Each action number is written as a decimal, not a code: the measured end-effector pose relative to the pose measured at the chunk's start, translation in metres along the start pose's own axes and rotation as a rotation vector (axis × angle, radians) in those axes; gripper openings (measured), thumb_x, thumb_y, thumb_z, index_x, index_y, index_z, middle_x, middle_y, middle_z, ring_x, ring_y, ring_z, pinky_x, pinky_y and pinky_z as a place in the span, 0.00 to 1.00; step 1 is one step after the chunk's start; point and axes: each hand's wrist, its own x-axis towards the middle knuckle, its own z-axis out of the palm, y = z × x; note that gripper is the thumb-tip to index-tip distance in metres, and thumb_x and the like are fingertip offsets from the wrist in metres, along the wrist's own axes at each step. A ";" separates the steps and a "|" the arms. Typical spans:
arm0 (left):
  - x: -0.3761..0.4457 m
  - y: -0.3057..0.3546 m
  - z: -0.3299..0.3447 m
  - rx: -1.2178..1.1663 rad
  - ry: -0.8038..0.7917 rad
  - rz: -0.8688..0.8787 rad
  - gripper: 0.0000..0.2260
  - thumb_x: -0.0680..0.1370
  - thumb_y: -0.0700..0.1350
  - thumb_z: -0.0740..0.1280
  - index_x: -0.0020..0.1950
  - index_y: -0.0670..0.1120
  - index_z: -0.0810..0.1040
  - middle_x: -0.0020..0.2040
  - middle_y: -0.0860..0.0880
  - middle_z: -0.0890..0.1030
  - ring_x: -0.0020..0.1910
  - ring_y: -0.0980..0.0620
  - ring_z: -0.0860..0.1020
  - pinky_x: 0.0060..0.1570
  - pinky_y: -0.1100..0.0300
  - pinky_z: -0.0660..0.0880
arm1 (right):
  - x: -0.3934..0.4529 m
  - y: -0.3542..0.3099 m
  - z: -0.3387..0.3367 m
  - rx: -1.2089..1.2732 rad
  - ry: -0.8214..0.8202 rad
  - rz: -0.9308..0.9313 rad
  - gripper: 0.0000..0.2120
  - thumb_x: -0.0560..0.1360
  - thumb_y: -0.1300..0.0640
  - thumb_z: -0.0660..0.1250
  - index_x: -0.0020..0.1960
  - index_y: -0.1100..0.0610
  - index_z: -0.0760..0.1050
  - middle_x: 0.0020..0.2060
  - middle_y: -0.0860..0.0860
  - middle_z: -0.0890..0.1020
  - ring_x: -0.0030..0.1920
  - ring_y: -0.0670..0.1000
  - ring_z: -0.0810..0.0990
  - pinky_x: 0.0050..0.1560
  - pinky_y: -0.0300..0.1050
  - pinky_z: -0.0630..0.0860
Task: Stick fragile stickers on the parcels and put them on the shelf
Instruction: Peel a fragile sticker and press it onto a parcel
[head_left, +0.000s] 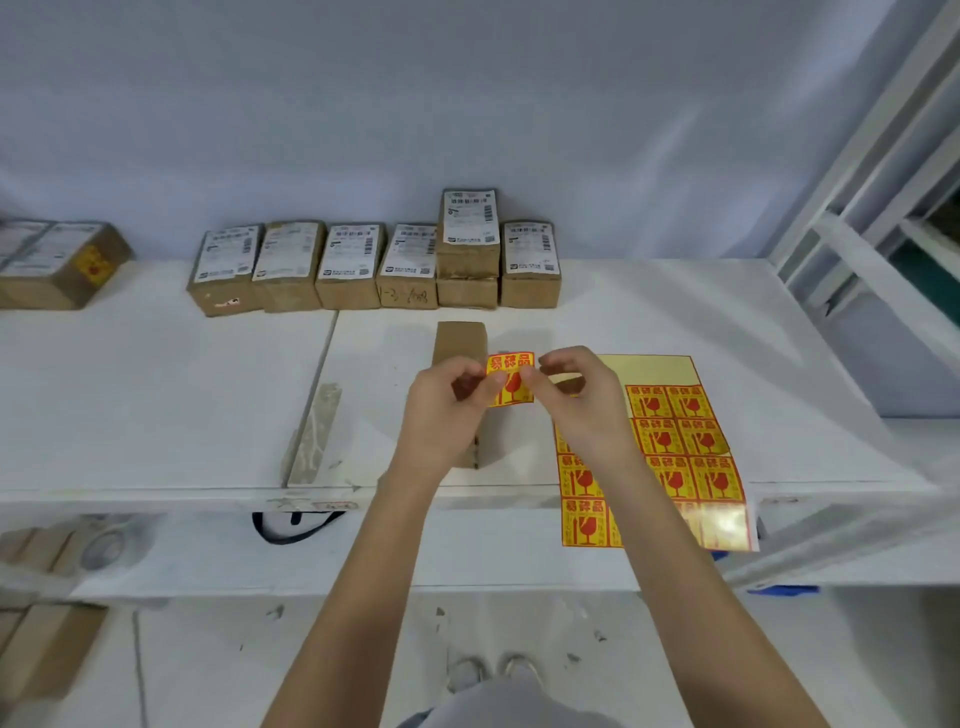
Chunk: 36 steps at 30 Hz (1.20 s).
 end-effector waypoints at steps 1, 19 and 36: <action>0.001 0.000 -0.006 -0.002 -0.006 -0.008 0.05 0.76 0.45 0.69 0.42 0.45 0.79 0.33 0.55 0.77 0.32 0.58 0.74 0.37 0.61 0.74 | 0.001 -0.004 0.004 0.013 -0.018 -0.024 0.05 0.73 0.54 0.71 0.45 0.55 0.77 0.39 0.45 0.80 0.40 0.40 0.78 0.38 0.27 0.71; 0.057 -0.003 -0.052 -0.021 0.015 -0.024 0.19 0.78 0.41 0.66 0.69 0.41 0.71 0.41 0.47 0.80 0.39 0.52 0.78 0.47 0.54 0.78 | 0.034 -0.044 0.042 0.093 -0.065 0.022 0.03 0.75 0.62 0.68 0.48 0.57 0.80 0.35 0.43 0.79 0.35 0.38 0.77 0.39 0.29 0.74; 0.059 -0.023 -0.048 -0.035 0.001 -0.157 0.08 0.74 0.43 0.71 0.49 0.43 0.75 0.43 0.46 0.80 0.36 0.55 0.78 0.33 0.65 0.75 | 0.036 -0.033 0.048 0.177 -0.015 0.320 0.12 0.70 0.61 0.73 0.47 0.58 0.70 0.42 0.55 0.81 0.39 0.51 0.83 0.34 0.38 0.79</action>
